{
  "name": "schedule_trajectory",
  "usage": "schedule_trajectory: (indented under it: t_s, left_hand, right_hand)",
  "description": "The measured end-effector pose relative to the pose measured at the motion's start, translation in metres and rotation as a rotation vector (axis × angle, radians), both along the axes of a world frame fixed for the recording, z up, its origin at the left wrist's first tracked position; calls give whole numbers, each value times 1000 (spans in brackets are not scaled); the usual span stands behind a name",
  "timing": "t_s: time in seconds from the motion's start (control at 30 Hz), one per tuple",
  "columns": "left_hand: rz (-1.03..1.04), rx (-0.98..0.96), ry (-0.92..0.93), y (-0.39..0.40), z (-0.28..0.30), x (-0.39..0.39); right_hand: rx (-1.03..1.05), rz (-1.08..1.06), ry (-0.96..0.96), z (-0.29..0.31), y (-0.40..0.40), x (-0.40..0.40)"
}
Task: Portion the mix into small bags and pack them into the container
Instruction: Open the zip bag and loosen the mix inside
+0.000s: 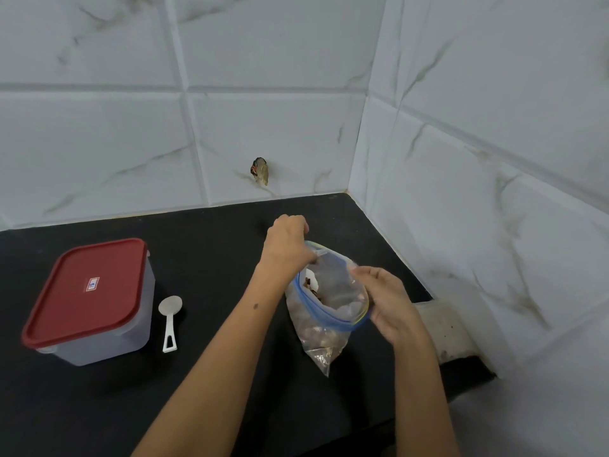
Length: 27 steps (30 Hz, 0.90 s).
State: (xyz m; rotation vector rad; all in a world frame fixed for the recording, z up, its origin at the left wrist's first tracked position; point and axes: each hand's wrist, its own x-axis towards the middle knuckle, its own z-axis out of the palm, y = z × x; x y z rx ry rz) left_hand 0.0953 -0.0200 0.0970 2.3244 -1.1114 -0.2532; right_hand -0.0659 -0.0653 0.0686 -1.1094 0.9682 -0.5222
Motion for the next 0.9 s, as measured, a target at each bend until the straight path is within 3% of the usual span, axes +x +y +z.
schedule_trajectory:
  t_s: [0.07, 0.2, 0.37, 0.47, 0.57, 0.73, 0.9]
  left_hand:
    - [52, 49, 11, 2, 0, -4]
    - [128, 40, -50, 4, 0, -12]
    - [183, -63, 9, 10, 1, 0]
    - [172, -117, 42, 13, -3, 1]
    - [166, -154, 61, 12, -6, 0]
    - [148, -157, 44, 9, -6, -1]
    - [131, -159, 11, 15, -9, 4]
  right_hand:
    - [-219, 21, 229, 2, 1, 2]
    - [-601, -21, 495, 0, 0, 4]
    - [-743, -19, 776, 6, -7, -8]
    - [-754, 62, 724, 18, -11, -4]
    - [-906, 128, 644, 31, -10, 21]
    - [-1068, 243, 822, 31, -17, 67]
    - [-1108, 177, 792, 27, -31, 73]
